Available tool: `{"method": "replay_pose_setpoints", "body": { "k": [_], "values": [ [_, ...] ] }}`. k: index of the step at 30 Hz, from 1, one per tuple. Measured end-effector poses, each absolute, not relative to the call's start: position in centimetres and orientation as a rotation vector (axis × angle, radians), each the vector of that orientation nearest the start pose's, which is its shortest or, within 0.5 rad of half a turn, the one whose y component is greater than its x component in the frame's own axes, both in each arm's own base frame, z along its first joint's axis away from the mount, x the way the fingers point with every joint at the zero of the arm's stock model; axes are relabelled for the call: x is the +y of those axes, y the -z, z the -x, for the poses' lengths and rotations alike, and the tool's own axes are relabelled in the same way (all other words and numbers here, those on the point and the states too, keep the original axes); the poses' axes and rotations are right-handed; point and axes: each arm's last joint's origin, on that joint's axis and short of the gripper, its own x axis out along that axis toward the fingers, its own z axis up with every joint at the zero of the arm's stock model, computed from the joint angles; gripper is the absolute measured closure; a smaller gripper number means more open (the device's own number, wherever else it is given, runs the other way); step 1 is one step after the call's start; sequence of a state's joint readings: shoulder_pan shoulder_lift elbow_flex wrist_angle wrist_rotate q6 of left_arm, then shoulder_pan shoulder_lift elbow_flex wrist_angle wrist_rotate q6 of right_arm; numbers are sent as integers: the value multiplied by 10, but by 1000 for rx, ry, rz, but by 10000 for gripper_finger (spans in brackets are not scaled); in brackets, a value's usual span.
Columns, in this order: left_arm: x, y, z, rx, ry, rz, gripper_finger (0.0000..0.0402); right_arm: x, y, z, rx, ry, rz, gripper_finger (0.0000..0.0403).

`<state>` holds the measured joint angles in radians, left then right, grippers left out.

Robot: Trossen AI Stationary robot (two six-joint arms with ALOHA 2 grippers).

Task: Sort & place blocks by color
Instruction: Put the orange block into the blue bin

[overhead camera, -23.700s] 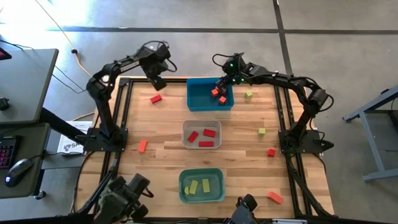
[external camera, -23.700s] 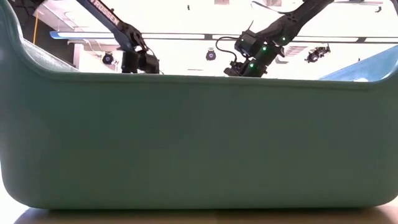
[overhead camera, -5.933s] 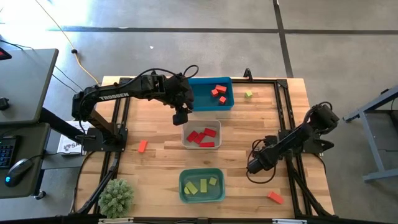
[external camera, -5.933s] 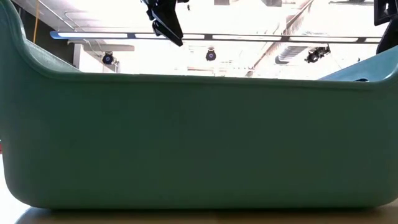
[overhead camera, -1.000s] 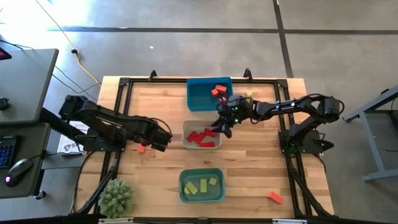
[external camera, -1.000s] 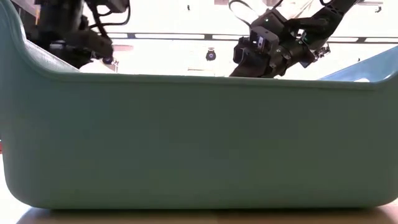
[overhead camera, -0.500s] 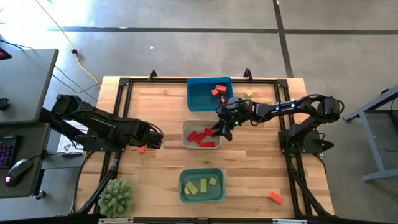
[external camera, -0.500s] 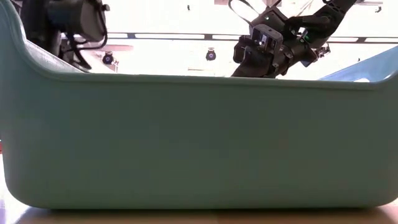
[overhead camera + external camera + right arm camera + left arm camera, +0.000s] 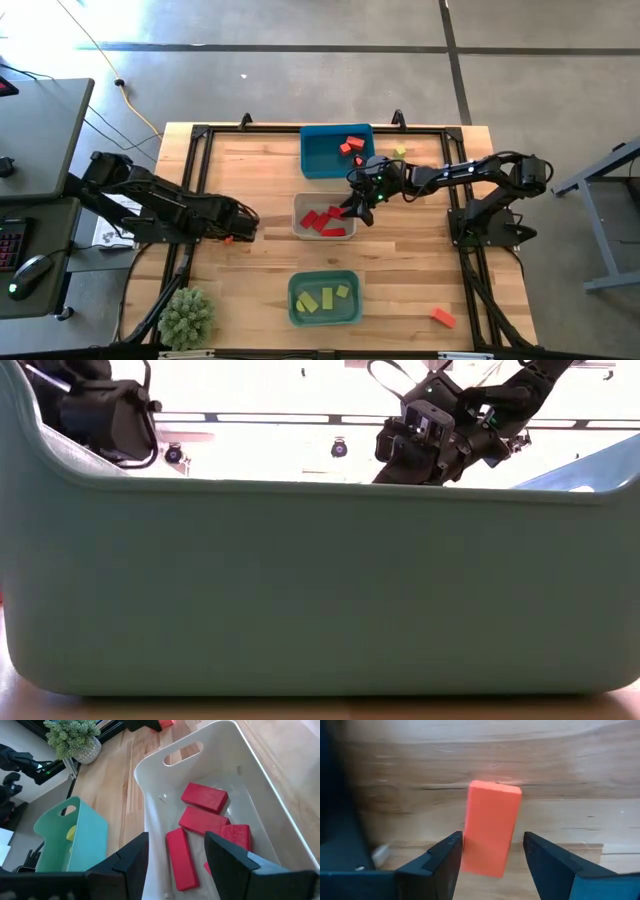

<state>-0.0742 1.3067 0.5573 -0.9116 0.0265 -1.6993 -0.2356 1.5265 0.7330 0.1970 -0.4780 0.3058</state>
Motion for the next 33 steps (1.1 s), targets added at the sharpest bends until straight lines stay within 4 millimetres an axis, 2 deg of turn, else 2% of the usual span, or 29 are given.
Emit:
{"method": "replay_pose_setpoints", "body": {
  "k": [5, 12, 20, 26, 33],
  "values": [
    [-12, -129, -158, 1254, -1290, 1250, 202, -57, -182, -295, 595, -144, -509, 224],
    [-12, -128, -156, 1259, -1283, 1242, 208, -57, -182, -295, 594, -143, -511, 224],
    [-12, -129, -157, 1269, -1243, 1216, 303, -57, -182, -295, 592, -144, -503, 224],
    [-12, -131, -155, 1251, -1217, 1226, 303, -62, -182, -294, 585, -133, -485, 224],
    [-11, -142, -158, 1120, -1124, 1298, 303, -86, -184, -289, 559, -58, -502, 224]
  ]
}}
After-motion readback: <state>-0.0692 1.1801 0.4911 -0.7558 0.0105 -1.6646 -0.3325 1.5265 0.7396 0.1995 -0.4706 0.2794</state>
